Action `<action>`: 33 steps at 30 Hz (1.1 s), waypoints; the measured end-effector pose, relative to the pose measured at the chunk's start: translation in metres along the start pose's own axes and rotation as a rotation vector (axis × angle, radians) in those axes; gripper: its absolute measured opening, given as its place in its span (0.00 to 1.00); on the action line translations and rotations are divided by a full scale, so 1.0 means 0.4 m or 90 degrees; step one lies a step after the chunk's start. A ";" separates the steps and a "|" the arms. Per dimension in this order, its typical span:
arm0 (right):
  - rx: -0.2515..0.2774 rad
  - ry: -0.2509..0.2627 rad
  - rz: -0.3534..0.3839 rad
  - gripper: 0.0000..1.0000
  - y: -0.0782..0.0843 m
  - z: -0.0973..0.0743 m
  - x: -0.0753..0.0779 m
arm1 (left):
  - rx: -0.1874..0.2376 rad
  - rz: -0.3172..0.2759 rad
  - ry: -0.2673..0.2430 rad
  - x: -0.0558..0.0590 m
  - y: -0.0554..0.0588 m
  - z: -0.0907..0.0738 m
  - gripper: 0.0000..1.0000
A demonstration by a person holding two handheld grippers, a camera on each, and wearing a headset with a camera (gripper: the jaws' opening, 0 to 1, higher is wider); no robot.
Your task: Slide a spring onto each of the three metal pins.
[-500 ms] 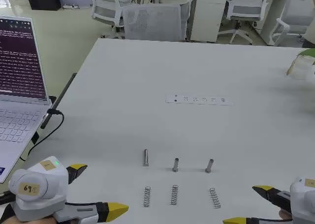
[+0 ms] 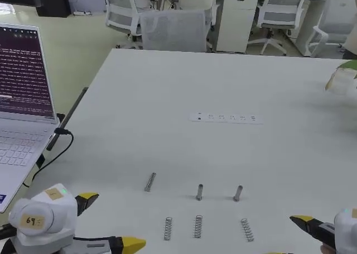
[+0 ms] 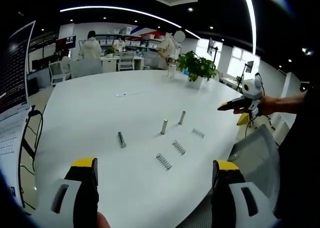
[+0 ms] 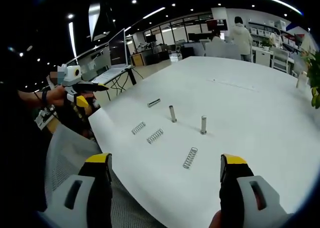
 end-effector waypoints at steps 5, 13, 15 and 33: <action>-0.001 -0.003 0.001 0.88 0.003 0.000 -0.001 | -0.001 0.000 -0.001 -0.004 0.000 0.001 0.92; -0.004 -0.002 0.004 0.88 0.009 -0.003 0.002 | -0.003 0.003 0.001 -0.006 0.001 0.002 0.92; -0.005 -0.003 0.005 0.88 0.009 -0.003 0.001 | -0.003 0.002 0.001 -0.006 0.000 0.003 0.92; -0.008 -0.008 0.018 0.87 0.016 -0.005 -0.001 | -0.004 -0.001 0.002 -0.015 -0.006 0.006 0.92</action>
Point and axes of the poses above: the centre of the closed fingertips' face, and the gripper's own axes: z roughly forward along the fingers, x roughly to its right, y roughly out of its underside, the point moved 8 cm from there along -z, roughly backward along the fingers, and after that the axes turned 3 degrees about -y, right-handed, at the moved point
